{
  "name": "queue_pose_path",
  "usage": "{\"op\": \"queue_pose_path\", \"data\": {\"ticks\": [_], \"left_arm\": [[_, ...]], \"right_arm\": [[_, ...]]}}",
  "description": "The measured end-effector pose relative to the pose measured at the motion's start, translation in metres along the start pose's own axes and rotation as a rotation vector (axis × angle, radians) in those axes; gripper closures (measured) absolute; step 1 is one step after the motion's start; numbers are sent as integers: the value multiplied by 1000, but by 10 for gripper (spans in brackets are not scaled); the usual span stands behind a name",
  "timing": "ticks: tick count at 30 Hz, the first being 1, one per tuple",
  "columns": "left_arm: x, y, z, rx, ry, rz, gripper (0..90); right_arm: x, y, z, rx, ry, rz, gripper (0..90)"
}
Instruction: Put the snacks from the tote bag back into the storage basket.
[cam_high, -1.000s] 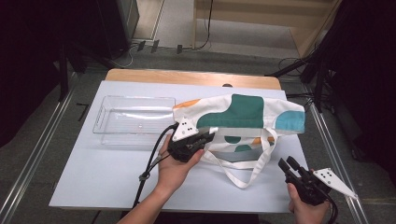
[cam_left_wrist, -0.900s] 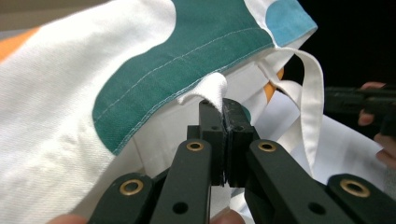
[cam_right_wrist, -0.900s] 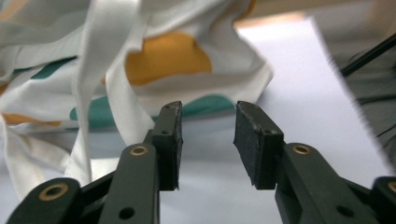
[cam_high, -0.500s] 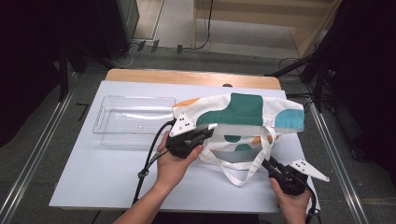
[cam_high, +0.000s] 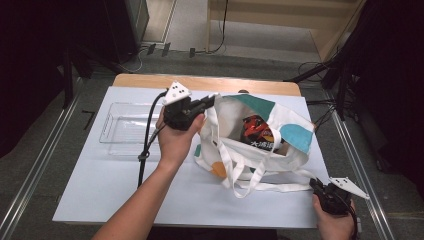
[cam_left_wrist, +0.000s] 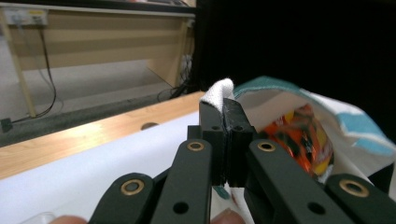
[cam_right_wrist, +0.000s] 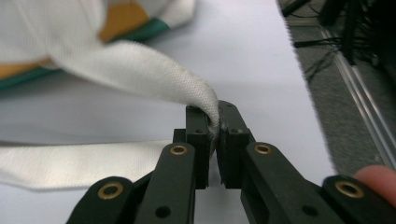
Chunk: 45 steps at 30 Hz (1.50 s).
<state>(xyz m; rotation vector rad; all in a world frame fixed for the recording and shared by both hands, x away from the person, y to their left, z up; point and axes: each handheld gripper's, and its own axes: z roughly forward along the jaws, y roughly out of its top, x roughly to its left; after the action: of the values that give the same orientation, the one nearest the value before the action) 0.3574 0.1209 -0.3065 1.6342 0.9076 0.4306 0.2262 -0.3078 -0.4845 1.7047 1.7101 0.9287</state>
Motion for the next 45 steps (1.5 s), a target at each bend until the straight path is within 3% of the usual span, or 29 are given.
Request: {"op": "queue_pose_path", "data": {"ticks": [2,3,4,5,6,7,8,11,12,15,18,20,22,23,25,27,30,32,36,38,41,45], "left_arm": [[3,-2,3,16,-20,-19,900],[2,-4,5,28,-18,-4,900],[1,-7,7,36,-19,9,900],[1,-10,7,36,-24,6,899],[1,-13,8,36,-25,-1,899],[2,-14,8,38,-24,-5,899],[2,-14,8,38,-24,-5,899],[4,-20,10,42,-31,-24,899],[2,-21,10,44,-35,-20,898],[0,-22,10,48,-35,-10,897],[-1,-24,11,53,-32,-5,893],[-1,-25,10,64,-21,5,879],[-1,-28,11,74,-30,7,852],[-1,-30,12,80,-29,12,849],[0,-33,12,87,-24,13,856],[1,-34,12,87,-20,9,864],[0,-34,12,86,-18,9,868],[-1,-34,12,81,-17,10,871],[-2,-34,14,82,-18,12,885],[-3,-34,14,80,-18,9,888],[-3,-32,14,81,-18,8,890],[0,-28,14,83,-16,15,892]], "right_arm": [[-4,0,0,3,9,31,857],[-4,0,0,-10,32,46,846],[-5,0,-3,-41,67,59,803],[-5,1,-10,-108,86,91,686],[-5,3,-18,-162,97,118,626],[-3,6,-26,-213,107,129,604],[-3,6,-26,-213,107,129,604],[18,18,-47,-349,157,85,602],[33,24,-52,-392,161,43,604],[52,32,-57,-441,147,-1,608],[66,45,-53,-447,162,-32,595],[69,53,-52,-451,149,-7,541],[70,59,-50,-442,180,17,502],[72,61,-49,-432,191,7,489],[75,65,-49,-439,180,-22,478],[75,68,-51,-466,158,-5,457],[75,74,-53,-497,151,14,492],[78,78,-53,-499,171,-10,616],[89,89,-40,-431,208,-90,827],[94,96,-26,-383,211,-110,853],[97,103,-1,-309,215,-100,865],[97,86,12,-223,200,-107,891]]}}
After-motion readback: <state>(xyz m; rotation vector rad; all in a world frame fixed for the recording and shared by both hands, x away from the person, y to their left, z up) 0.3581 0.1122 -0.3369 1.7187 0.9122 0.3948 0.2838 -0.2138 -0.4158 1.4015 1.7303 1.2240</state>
